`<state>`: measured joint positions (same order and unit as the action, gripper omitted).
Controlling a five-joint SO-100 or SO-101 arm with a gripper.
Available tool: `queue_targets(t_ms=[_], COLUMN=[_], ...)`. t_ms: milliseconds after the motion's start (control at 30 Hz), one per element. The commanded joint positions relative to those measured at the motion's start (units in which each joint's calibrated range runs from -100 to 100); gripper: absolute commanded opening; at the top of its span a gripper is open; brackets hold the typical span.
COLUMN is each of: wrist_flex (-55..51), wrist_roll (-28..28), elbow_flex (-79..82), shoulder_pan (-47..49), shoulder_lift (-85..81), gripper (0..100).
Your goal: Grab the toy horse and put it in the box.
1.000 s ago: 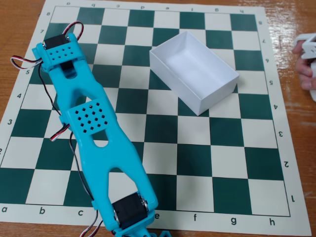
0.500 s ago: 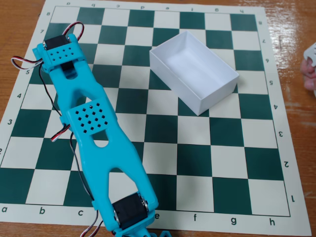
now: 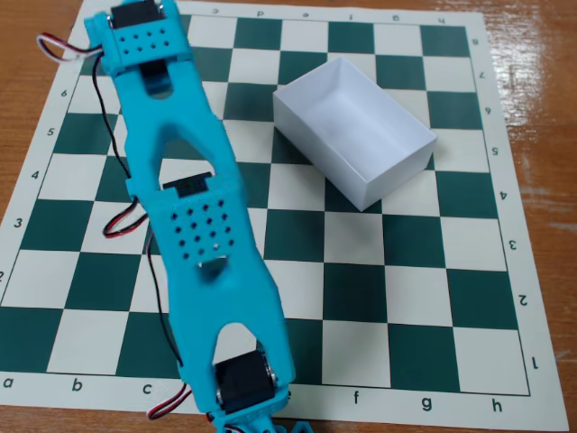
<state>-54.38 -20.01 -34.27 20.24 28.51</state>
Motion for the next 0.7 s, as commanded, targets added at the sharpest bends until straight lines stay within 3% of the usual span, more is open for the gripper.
queue_targets(t_ms=[0, 133, 233, 500, 667], wrist_flex=[3.9, 4.6, 5.7, 12.0, 13.4], wrist_roll=[-9.7, -17.8, -20.6, -21.9, -21.9], elbow_flex=[12.4, 24.7, 31.7, 48.7, 50.2], shoulder_pan=[-3.5, -9.2, -14.3, -22.2, -24.5], shoulder_lift=[-24.0, -35.1, -38.3, -38.7, -33.4], gripper=[0, 0, 0, 0, 0])
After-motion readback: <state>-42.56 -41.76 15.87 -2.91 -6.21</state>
